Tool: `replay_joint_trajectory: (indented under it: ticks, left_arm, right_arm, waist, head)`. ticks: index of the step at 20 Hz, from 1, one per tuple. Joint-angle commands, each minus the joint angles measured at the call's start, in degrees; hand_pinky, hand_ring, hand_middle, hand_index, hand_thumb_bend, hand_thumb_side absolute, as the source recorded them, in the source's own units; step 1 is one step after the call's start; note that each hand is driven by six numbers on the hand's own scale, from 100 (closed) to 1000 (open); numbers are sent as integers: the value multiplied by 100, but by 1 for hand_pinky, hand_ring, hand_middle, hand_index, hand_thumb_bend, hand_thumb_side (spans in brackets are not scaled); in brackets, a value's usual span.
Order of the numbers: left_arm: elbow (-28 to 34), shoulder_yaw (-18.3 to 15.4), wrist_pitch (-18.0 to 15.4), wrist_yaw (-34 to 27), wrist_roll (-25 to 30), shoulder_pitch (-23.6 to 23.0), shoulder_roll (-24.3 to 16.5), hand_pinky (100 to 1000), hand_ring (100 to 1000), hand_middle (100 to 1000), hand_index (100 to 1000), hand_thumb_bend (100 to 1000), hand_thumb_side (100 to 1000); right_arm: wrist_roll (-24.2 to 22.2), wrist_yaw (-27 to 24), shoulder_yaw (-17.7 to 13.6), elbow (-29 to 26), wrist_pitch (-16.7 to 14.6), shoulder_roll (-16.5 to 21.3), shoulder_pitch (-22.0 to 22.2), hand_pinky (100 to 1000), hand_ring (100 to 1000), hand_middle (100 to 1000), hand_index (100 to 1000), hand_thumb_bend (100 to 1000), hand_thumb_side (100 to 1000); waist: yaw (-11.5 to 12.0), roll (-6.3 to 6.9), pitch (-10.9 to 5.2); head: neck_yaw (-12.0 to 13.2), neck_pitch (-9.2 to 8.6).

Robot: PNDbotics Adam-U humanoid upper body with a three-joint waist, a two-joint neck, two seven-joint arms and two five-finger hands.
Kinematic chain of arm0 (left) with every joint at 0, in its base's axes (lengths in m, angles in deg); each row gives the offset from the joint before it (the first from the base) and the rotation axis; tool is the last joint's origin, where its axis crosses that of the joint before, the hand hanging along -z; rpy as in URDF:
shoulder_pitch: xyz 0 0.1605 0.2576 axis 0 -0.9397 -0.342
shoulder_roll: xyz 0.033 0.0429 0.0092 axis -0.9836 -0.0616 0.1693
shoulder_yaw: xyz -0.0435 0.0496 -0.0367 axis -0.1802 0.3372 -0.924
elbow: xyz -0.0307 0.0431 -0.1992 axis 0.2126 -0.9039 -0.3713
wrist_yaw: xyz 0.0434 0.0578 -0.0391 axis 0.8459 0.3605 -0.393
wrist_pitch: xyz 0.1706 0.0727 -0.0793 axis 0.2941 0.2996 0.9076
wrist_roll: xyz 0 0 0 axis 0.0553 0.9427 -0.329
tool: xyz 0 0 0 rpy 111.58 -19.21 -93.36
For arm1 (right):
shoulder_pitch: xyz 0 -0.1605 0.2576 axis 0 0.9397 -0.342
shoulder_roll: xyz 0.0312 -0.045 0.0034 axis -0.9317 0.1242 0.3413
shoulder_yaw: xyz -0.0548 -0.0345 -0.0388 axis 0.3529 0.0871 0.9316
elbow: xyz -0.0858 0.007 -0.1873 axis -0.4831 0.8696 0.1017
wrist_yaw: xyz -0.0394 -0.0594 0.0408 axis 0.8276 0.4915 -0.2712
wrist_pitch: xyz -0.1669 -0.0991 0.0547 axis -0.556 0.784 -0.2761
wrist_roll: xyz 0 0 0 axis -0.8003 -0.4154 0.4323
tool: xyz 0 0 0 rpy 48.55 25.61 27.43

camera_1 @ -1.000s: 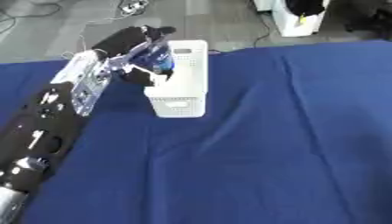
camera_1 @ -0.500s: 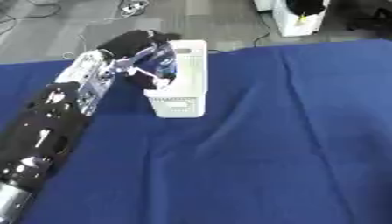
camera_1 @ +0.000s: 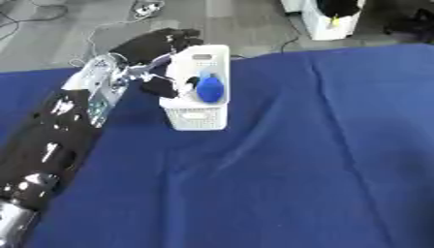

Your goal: Pick up objects on the table and place them in the box.

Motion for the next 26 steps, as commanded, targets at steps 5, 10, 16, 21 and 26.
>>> replay_joint_trajectory:
  ticks: [5, 10, 16, 21, 26]
  left_arm:
    - [348, -172, 71, -646, -492, -5, -176, 853, 931, 965, 940, 113, 634]
    - [459, -168, 287, -2486, -800, -332, -577, 504, 852, 934, 952, 100, 802]
    - [1268, 296, 526, -5304, -639, -1009, -1473, 394, 796, 915, 958, 100, 829]
    - [3266, 306, 847, -6965, -447, -2416, -1990, 355, 762, 895, 959, 100, 825]
    - [5285, 7, 1198, -7549, -438, -3920, -1606, 333, 740, 871, 948, 110, 834]
  right_arm:
    - [-14, -8, -38, -46, -16, 307, -40, 906, 813, 802, 876, 100, 1000]
    - [61, -68, -141, -36, -102, 376, 147, 905, 812, 802, 876, 100, 1000]
    - [187, -262, -425, -302, -427, 442, 770, 901, 811, 802, 875, 100, 1000]
    - [452, -326, -927, -1344, -839, -140, 1368, 888, 806, 801, 867, 100, 1000]
    - [924, 288, -1257, -2970, -978, -1192, 1739, 872, 800, 799, 860, 100, 1000]
  waist:
    - [2, -24, -186]
    - [109, -55, -310]
    - [294, -209, -518]
    - [407, -389, -592]
    - [534, -517, -571]
  head:
    - [22, -72]
    - [173, -476]
    - [710, -1202]
    - [1272, -1546]
    - [1283, -1652]
